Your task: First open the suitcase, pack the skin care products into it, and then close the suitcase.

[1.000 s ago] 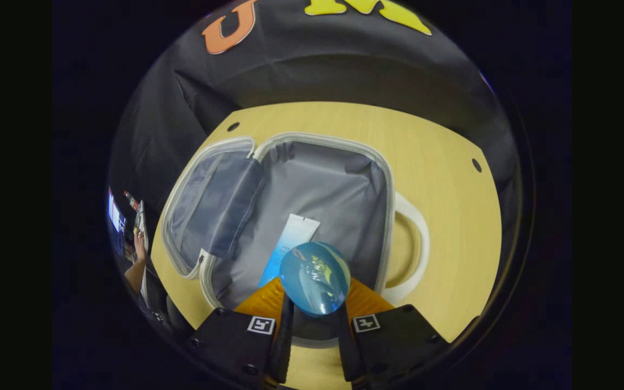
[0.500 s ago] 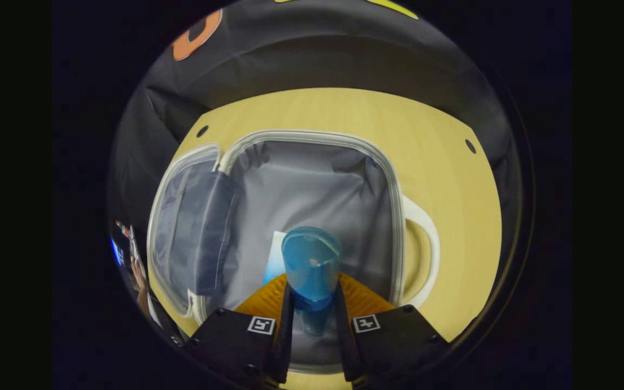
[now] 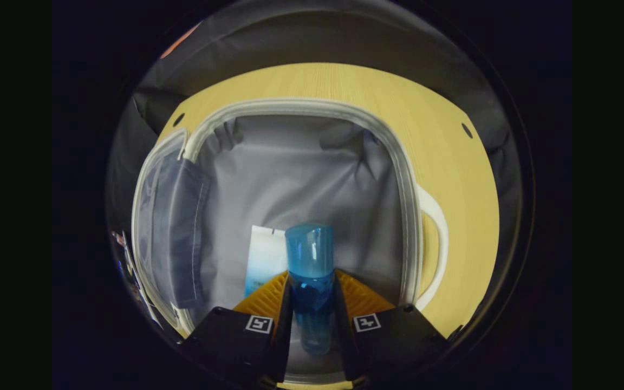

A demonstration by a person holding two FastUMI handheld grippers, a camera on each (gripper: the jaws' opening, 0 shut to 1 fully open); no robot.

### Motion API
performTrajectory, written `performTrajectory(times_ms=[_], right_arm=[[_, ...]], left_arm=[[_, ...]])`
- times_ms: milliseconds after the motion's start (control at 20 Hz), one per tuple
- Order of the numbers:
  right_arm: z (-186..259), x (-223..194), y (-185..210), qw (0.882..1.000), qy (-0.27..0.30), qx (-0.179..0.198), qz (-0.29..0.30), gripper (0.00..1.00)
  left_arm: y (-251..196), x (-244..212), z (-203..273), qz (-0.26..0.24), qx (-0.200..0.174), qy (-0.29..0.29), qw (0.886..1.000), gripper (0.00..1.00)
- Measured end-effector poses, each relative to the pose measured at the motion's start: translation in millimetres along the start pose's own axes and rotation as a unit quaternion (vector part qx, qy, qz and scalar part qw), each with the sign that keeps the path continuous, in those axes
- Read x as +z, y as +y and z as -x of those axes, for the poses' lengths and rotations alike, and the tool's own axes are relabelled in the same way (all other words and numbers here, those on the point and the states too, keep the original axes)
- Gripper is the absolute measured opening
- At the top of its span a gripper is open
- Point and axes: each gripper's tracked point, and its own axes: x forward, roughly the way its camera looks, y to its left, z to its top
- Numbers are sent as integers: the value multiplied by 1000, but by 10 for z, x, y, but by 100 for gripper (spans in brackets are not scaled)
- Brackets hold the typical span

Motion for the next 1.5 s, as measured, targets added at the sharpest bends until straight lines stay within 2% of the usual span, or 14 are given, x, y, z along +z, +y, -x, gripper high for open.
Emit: performTrajectory(times_ms=[100,150,250,350,400,450,650,850,950,1000,1250,1300,1350,1500], right_arm=[[9,2,31,1000,0,5,6,36],[24,-6,34,1000,1,7,8,39],[80,-6,37,1000,-5,12,17,46],[244,57,62,999,-30,23,33,67],[343,93,69,997,-47,30,45,78],[482,152,68,996,-68,33,57,80],[1188,320,72,982,-152,64,86,80],[2014,445,-50,960,-248,90,92,80],[2388,467,-138,946,-295,98,94,78],[2558,464,-195,938,-317,100,97,80],[3303,379,-561,900,-415,80,110,80],[3397,327,-621,895,-426,76,108,77],[3468,284,-656,893,-432,75,105,80],[3568,248,-803,888,-444,59,105,80]], left_arm=[[109,-32,45,19,11,-1,1000,95],[146,-80,70,31,13,8,999,95],[409,-164,78,42,42,12,998,97],[627,-230,77,46,59,14,997,100],[710,-267,103,47,65,18,997,97],[785,-298,103,51,70,22,996,97],[1133,-547,20,78,74,45,993,97],[1453,-1014,-205,134,53,86,986,97],[1587,-1355,-334,173,42,117,977,98],[1628,-1514,-420,194,36,132,972,98],[1799,-2092,-885,267,2,182,946,98],[1787,-2117,-974,286,-12,187,940,98],[1774,-2151,-1040,305,-25,189,933,98],[1805,-2336,-1287,345,-38,200,916,96]])
